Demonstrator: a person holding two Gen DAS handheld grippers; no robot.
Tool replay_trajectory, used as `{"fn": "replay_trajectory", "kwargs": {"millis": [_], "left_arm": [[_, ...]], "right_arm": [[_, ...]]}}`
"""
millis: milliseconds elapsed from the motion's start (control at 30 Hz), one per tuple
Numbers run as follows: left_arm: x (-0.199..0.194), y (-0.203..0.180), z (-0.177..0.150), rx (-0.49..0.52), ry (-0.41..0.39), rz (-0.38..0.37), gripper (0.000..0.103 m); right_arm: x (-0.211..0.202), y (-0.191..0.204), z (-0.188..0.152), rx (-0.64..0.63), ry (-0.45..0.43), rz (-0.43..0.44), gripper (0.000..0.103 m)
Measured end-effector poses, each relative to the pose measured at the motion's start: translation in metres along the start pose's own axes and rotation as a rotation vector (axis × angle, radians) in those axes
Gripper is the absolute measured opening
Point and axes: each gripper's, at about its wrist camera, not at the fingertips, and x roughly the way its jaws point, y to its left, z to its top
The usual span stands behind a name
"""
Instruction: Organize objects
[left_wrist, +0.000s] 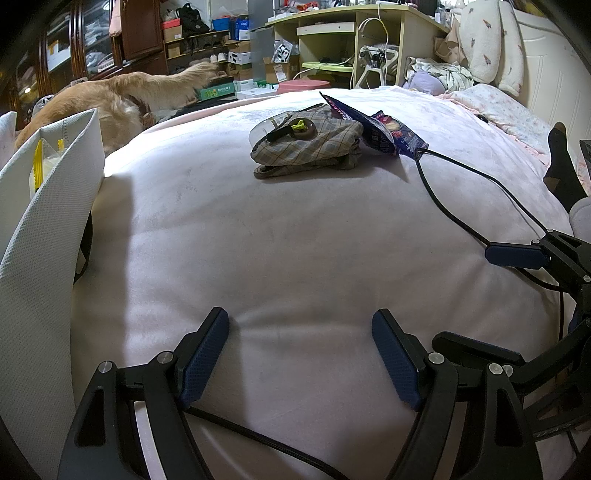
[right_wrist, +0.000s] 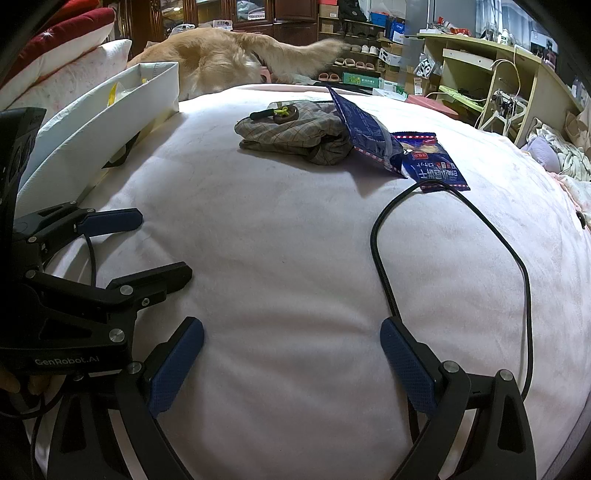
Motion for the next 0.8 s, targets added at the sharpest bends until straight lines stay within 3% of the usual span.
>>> {"fn": "replay_trajectory", "kwargs": {"millis": [800], "left_arm": [[-0.0012,0.0003,-0.0003,0.0,0.0,0.001,0.079]], "right_arm": [[0.0,0.0001,-0.0006,0.001,0.0,0.0,0.098]]}}
